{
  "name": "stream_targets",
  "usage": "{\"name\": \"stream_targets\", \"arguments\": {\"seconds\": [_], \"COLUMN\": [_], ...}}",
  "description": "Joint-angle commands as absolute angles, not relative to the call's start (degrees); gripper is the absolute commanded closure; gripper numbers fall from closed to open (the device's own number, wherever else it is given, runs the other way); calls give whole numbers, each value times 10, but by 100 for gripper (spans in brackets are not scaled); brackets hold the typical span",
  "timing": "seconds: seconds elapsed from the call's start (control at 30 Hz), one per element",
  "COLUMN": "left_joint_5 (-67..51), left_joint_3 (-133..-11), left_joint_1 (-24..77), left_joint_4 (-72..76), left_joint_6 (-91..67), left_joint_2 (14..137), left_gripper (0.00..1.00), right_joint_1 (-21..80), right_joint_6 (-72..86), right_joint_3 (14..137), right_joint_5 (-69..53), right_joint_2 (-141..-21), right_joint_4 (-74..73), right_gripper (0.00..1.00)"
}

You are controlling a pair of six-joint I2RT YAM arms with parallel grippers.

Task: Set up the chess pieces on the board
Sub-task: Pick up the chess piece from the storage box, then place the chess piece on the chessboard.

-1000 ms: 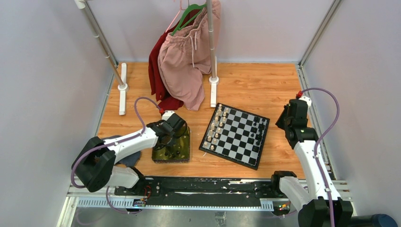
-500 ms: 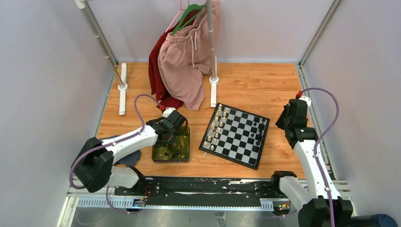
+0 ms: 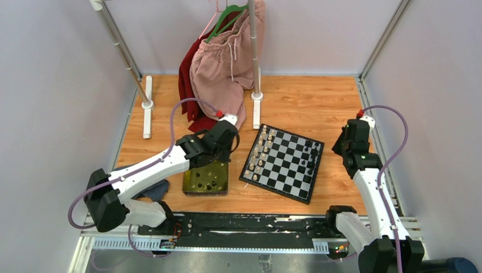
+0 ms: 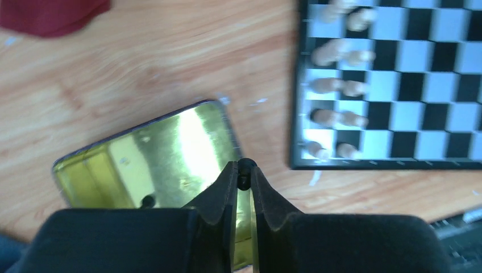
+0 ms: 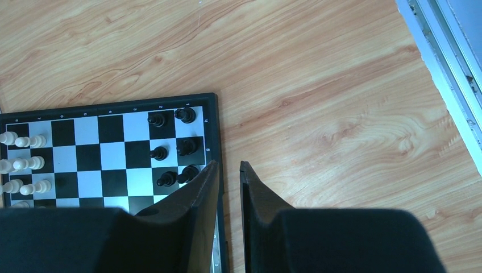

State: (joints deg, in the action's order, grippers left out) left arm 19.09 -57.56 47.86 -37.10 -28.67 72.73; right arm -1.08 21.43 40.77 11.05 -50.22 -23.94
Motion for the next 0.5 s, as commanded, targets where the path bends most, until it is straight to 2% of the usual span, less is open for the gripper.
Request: {"name": "stream_targets", "arguments": {"seconds": [0.0, 0.2, 0.47], "left_joint_5": [172, 178, 156], "left_joint_3": [-639, -744, -874], "left_joint_1": [551, 652, 709], "left_joint_4": [-373, -373, -363], "left_joint_6": [-230, -184, -145], "left_joint_2": [783, 907, 1061], "left_gripper": [100, 100, 100], "right_joint_1": [-2, -2, -18], "right_joint_6": [218, 225, 237], "right_joint_3": [413, 409, 397], "right_joint_5": [136, 161, 186], "right_joint_2": [-501, -496, -491], "right_joint_4": [-237, -236, -240], "right_gripper": [75, 75, 75]}}
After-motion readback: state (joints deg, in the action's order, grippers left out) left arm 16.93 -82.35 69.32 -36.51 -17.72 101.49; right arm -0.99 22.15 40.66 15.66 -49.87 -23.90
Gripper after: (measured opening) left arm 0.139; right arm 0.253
